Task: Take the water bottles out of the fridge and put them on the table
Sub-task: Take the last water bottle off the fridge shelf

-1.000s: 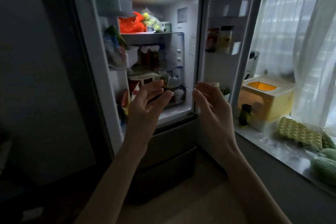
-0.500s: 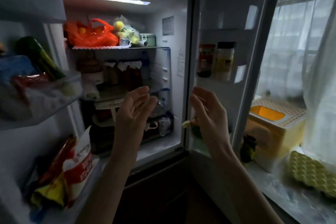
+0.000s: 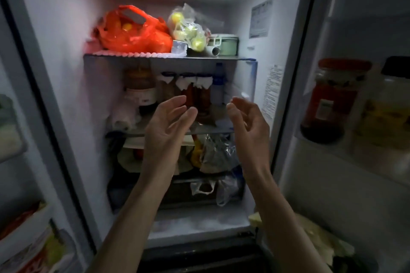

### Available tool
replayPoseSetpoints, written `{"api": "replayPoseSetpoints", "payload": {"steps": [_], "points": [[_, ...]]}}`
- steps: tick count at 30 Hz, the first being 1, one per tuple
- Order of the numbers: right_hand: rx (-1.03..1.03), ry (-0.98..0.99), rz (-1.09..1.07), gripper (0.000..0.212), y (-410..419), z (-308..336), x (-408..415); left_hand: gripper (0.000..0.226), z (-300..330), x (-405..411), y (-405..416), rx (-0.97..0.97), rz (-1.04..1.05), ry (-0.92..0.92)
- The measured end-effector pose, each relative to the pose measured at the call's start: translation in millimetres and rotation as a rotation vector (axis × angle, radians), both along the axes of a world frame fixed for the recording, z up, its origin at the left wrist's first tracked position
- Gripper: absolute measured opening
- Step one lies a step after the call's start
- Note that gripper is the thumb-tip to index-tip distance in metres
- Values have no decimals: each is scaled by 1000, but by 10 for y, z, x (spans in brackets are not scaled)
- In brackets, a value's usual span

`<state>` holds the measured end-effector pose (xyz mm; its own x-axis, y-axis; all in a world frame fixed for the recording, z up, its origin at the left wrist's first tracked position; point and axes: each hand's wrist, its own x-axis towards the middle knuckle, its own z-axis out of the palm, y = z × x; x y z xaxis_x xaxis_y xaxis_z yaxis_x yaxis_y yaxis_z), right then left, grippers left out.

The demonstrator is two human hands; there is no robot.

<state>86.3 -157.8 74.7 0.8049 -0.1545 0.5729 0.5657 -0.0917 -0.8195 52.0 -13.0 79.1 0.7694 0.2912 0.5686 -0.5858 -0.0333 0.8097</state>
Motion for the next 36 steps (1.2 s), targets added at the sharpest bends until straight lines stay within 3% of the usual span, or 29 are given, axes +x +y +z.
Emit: {"api": "replayPoseSetpoints", "payload": {"steps": [8, 16, 26, 36], "points": [[64, 12, 16, 34, 212, -110, 1236, 49, -98, 1324, 20, 11, -23, 39], [109, 30, -97, 34, 487, -96, 2242, 38, -172, 2446, 287, -37, -87, 77], [142, 130, -105, 35, 652, -247, 3009, 39, -343, 3115, 562, -72, -60, 185], [52, 162, -154, 44, 582, -322, 3482, 48, -423, 3481, 485, -19, -48, 224]]}}
